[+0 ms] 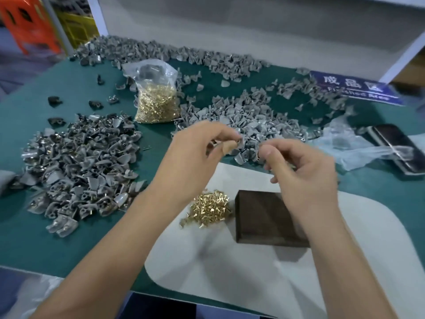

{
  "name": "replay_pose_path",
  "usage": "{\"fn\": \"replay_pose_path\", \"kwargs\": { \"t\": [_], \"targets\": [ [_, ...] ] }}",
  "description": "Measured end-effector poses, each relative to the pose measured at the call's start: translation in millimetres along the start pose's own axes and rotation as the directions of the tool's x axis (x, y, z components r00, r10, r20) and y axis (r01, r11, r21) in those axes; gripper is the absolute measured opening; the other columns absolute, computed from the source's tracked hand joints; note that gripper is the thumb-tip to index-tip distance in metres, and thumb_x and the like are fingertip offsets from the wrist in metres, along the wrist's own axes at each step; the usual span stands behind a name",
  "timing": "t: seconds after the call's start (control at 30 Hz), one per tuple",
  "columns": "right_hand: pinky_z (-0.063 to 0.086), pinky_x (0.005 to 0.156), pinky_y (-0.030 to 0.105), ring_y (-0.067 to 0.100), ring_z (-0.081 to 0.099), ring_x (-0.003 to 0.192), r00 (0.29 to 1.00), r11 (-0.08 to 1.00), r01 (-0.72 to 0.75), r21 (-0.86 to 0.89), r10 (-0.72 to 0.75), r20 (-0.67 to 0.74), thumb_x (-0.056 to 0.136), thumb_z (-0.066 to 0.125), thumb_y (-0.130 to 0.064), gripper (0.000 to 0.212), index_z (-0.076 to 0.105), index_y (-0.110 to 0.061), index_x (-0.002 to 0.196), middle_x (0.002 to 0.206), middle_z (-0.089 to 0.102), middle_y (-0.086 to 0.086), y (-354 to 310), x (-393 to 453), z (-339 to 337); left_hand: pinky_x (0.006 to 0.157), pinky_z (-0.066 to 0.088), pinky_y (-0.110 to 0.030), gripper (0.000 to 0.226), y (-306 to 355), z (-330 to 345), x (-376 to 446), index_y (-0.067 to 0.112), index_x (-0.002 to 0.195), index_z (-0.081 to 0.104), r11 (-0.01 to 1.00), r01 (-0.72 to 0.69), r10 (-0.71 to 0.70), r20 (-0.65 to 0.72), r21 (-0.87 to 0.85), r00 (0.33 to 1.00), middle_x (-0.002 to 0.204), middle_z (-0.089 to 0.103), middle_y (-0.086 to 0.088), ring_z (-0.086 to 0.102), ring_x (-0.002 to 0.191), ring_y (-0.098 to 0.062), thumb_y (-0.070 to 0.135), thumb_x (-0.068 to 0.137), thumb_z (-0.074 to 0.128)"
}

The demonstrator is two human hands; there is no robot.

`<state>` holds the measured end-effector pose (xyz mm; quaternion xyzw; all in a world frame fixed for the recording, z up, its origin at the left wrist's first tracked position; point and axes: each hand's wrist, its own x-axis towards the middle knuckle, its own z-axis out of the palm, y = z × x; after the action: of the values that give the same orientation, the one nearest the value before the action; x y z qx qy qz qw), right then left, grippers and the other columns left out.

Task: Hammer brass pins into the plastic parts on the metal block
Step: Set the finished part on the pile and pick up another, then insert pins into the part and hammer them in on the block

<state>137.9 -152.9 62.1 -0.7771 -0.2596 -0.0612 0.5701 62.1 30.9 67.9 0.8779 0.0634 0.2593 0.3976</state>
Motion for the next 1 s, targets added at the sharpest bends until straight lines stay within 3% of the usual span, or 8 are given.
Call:
{"fn": "replay_pose_path", "kwargs": {
  "t": [0.1,0.17,0.27,0.37,0.53,0.63,0.77,1.0],
  "targets": [
    [0.057,0.061,0.050,0.010,0.063,0.066,1.000,0.999,-0.002,0.054,0.003,-0.023,0.097,0.067,-0.032,0.013,0.075,-0.027,0.088,0.074,0.071,-0.004,-4,22,-2,0.086,0.051,-0.018,0.018,10,22,14,0.034,0.102,0.070,0.996,-0.013,0.020,0.067,-0.092,0.998,0.102,0.067,0.017,0.063,0.098,0.001,0.017,0.097,0.066],
    [0.053,0.057,0.049,0.013,0.058,0.061,0.999,0.998,0.007,0.066,-0.005,-0.037,0.101,0.062,-0.037,0.026,0.071,-0.020,0.083,0.067,0.066,0.001,-3,33,-1,0.092,0.055,-0.034,0.023,6,36,21,0.039,0.099,0.064,0.988,0.031,-0.010,0.133,-0.152,0.991,0.109,0.068,0.014,0.065,0.102,-0.003,0.017,0.100,0.062],
    [0.042,0.057,0.038,0.013,0.049,0.058,0.998,1.000,-0.015,-0.002,0.015,-0.067,0.107,0.051,-0.039,0.037,0.052,-0.023,0.073,0.061,0.052,-0.005,9,39,2,0.086,0.056,-0.045,0.021,-4,51,30,0.043,0.100,0.058,0.979,0.078,-0.045,0.178,-0.186,0.983,0.097,0.069,0.016,0.067,0.090,-0.004,0.022,0.104,0.055],
    [0.038,0.061,0.035,0.012,0.045,0.059,0.996,0.997,-0.069,-0.017,0.068,-0.051,0.108,0.044,-0.037,0.034,0.044,-0.026,0.077,0.064,0.046,-0.009,26,37,1,0.086,0.057,-0.040,0.017,-13,63,34,0.043,0.104,0.059,0.975,0.066,-0.035,0.146,-0.213,0.989,0.096,0.070,0.017,0.068,0.091,-0.008,0.026,0.102,0.059],
    [0.043,0.062,0.032,0.009,0.052,0.064,0.998,0.997,-0.069,-0.043,0.069,0.000,0.104,0.057,-0.037,0.018,0.056,-0.031,0.087,0.070,0.057,-0.010,36,35,-12,0.089,0.056,-0.030,0.016,-16,64,25,0.030,0.113,0.064,0.973,0.008,0.027,0.149,-0.231,0.988,0.101,0.070,0.017,0.068,0.100,-0.006,0.022,0.099,0.066],
    [0.049,0.068,0.027,0.007,0.060,0.073,0.999,0.996,0.011,-0.084,-0.008,0.032,0.100,0.065,-0.031,0.008,0.066,-0.027,0.093,0.080,0.064,-0.012,35,30,-13,0.086,0.058,-0.029,0.017,-15,59,20,0.023,0.117,0.066,0.960,-0.029,0.063,0.116,-0.277,0.991,0.103,0.071,0.016,0.070,0.099,-0.011,0.021,0.100,0.065],
    [0.050,0.072,0.031,0.013,0.062,0.082,0.989,0.979,0.142,-0.147,-0.134,0.064,0.096,0.068,-0.021,0.003,0.068,-0.021,0.093,0.088,0.066,-0.007,31,28,-11,0.083,0.056,-0.022,0.015,-16,59,21,0.020,0.114,0.068,0.959,-0.102,0.114,0.031,-0.262,0.993,0.102,0.071,0.015,0.069,0.098,-0.010,0.019,0.099,0.066],
    [0.050,0.066,0.038,0.016,0.055,0.070,0.967,0.917,0.254,-0.309,-0.235,0.097,0.085,0.073,-0.010,0.006,0.073,-0.015,0.089,0.086,0.060,-0.007,33,27,-11,0.079,0.051,-0.013,0.017,-16,61,18,0.020,0.113,0.070,0.970,-0.208,0.213,0.027,-0.123,0.977,0.101,0.071,0.016,0.066,0.095,-0.001,0.014,0.097,0.068]
  ]
}}
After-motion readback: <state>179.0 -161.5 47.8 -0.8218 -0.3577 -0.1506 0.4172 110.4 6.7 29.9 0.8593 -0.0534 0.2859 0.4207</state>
